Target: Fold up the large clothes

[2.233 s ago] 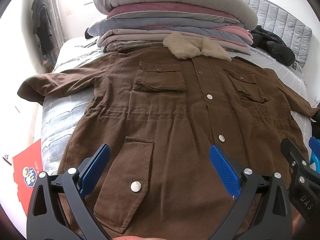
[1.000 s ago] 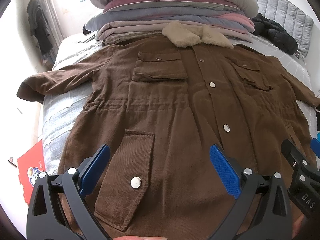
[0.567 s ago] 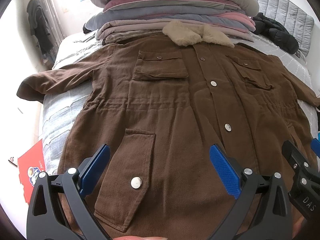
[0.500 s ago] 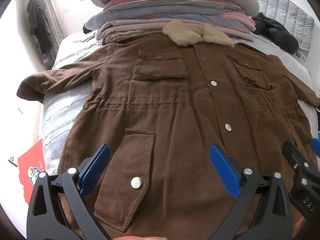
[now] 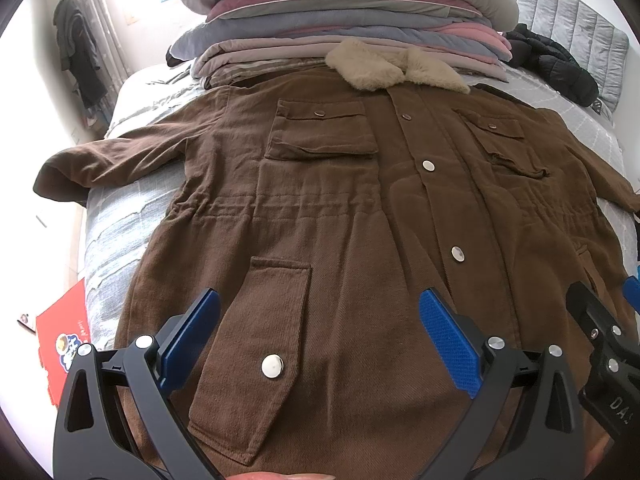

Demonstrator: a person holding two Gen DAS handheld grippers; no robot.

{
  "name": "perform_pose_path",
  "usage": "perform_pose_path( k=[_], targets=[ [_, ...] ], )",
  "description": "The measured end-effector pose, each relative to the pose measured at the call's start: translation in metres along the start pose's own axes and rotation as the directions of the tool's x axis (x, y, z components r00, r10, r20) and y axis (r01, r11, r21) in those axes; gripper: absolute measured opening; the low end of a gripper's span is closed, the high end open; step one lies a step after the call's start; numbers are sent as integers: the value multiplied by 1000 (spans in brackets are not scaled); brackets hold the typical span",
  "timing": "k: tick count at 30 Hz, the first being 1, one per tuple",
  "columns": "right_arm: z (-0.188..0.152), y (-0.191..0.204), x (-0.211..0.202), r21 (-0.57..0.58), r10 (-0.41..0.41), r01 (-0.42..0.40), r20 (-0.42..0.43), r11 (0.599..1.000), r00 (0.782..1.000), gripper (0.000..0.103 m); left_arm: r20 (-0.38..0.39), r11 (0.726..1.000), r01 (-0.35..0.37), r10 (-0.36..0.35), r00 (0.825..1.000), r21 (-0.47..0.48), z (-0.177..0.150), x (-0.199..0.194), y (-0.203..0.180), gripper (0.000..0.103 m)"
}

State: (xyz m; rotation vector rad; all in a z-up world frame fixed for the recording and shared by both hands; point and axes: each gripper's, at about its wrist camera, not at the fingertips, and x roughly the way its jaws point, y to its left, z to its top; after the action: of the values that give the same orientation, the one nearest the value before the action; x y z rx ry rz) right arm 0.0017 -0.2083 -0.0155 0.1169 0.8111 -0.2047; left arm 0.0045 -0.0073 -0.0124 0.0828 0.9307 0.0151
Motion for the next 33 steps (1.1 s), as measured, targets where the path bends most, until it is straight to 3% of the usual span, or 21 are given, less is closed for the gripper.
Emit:
perform_pose_path(
  k=[15, 21, 27, 33],
  targets=[
    [-1, 3, 2, 3, 16, -16, -10, 1000, 1000, 97, -2, 1000, 1, -1, 1000, 6, -4, 1, 0, 96],
    [1, -8, 2, 52, 79, -78, -28, 996, 996, 97, -7, 1000, 9, -9, 1000, 10, 0, 3, -2, 96],
    [13, -51, 0, 173, 103, -100, -8, 980, 995, 97, -22, 999, 40, -40, 999, 7, 1, 2, 0, 96],
    [28, -150, 14, 405, 151, -141, 7, 903, 988, 97, -33, 997, 75, -74, 997, 2, 4, -1, 8, 96]
  ],
)
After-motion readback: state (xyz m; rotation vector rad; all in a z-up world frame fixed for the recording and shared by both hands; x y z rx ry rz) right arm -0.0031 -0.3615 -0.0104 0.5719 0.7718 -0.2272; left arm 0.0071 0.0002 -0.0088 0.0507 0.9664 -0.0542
